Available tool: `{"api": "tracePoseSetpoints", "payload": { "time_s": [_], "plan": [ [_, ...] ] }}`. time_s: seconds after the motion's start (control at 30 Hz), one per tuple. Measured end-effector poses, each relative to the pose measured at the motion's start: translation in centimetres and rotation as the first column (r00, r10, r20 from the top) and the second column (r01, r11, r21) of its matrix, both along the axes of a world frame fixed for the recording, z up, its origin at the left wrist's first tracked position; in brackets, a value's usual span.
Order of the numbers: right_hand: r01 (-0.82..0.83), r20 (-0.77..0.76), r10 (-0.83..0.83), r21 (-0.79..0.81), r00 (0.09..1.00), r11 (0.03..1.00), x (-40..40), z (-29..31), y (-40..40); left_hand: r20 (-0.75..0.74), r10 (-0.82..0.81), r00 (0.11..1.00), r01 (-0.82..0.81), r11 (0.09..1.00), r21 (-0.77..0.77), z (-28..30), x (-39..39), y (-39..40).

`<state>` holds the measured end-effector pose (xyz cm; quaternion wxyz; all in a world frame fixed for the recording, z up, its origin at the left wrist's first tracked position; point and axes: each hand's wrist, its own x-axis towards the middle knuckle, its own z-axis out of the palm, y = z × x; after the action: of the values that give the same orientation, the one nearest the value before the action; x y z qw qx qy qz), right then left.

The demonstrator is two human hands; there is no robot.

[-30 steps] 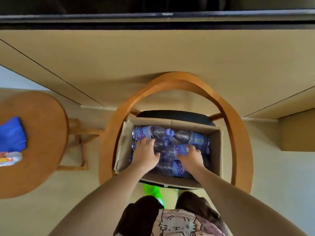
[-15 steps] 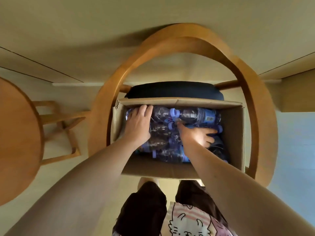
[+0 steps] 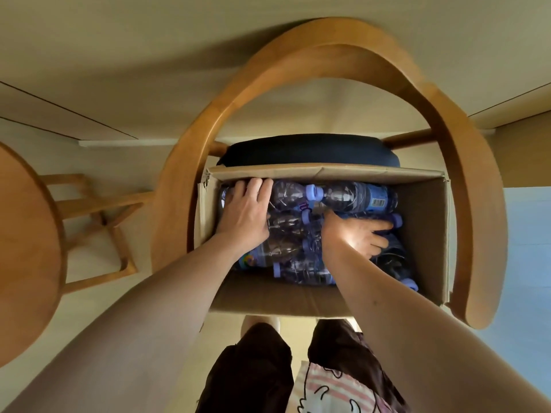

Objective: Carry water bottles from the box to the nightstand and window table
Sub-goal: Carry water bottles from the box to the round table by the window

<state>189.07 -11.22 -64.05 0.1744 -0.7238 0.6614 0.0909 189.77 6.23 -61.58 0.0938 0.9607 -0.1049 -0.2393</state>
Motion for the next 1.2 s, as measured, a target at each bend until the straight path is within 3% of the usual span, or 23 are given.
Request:
{"api": "tracePoseSetpoints", "payload": {
  "time_s": [0.17, 0.33, 0.5, 0.6, 0.73, 0.83, 0.93, 1.0, 1.1, 1.2],
  "plan": [
    [0.003, -0.049, -0.001, 0.055, 0.999, 0.998, 0.0, 0.0, -0.2, 0.077, 0.043, 0.996, -0.045, 0.999, 0.02, -0.1, 0.1, -0.7],
    [0.041, -0.01, -0.04, 0.149, 0.999, 0.988, -0.2, 0.4, -1.1, 0.159, -0.007, 0.987, 0.002, 0.999, 0.033, 0.2, -0.1, -0.6],
    [0.112, 0.075, -0.14, 0.295, 0.987, 0.949, -0.9, 1.6, -2.2, 0.208, -0.012, 0.978, 0.025, 0.998, -0.06, 0.3, -1.8, -1.1],
    [0.128, 0.186, -0.22, 0.409, 0.958, 0.903, -2.1, 2.5, -2.5, 0.175, 0.022, 0.984, -0.003, 0.994, -0.105, 1.0, -1.3, -1.3],
    [0.123, 0.319, -0.337, 0.54, 0.886, 0.833, -3.9, 4.5, -1.7, 0.071, -0.064, 0.995, 0.077, 0.976, -0.202, 3.3, 0.0, -1.4],
    [0.091, 0.343, -0.37, 0.614, 0.863, 0.784, -4.4, 6.3, -1.2, -0.053, 0.032, 0.998, -0.046, 0.952, -0.302, 6.1, 1.0, -2.2],
    [0.075, 0.332, -0.461, 0.741, 0.823, 0.668, -4.1, 8.7, -1.6, -0.222, 0.15, 0.963, -0.227, 0.899, -0.375, 8.9, 2.4, -2.7],
    [0.027, 0.308, -0.53, 0.847, 0.79, 0.531, -3.6, 10.4, -2.6, -0.4, 0.203, 0.894, -0.366, 0.844, -0.391, 10.6, 3.3, -2.9],
    [-0.077, 0.219, -0.64, 0.967, 0.736, 0.243, -3.1, 13.4, -4.3, -0.64, 0.208, 0.739, -0.581, 0.678, -0.45, 13.1, 4.2, -3.2],
    [-0.192, 0.231, -0.737, 0.971, 0.636, 0.139, -3.6, 15.3, -5.7, -0.788, 0.214, 0.577, -0.766, 0.476, -0.431, 15.5, 4.9, -3.9]
  ]
}}
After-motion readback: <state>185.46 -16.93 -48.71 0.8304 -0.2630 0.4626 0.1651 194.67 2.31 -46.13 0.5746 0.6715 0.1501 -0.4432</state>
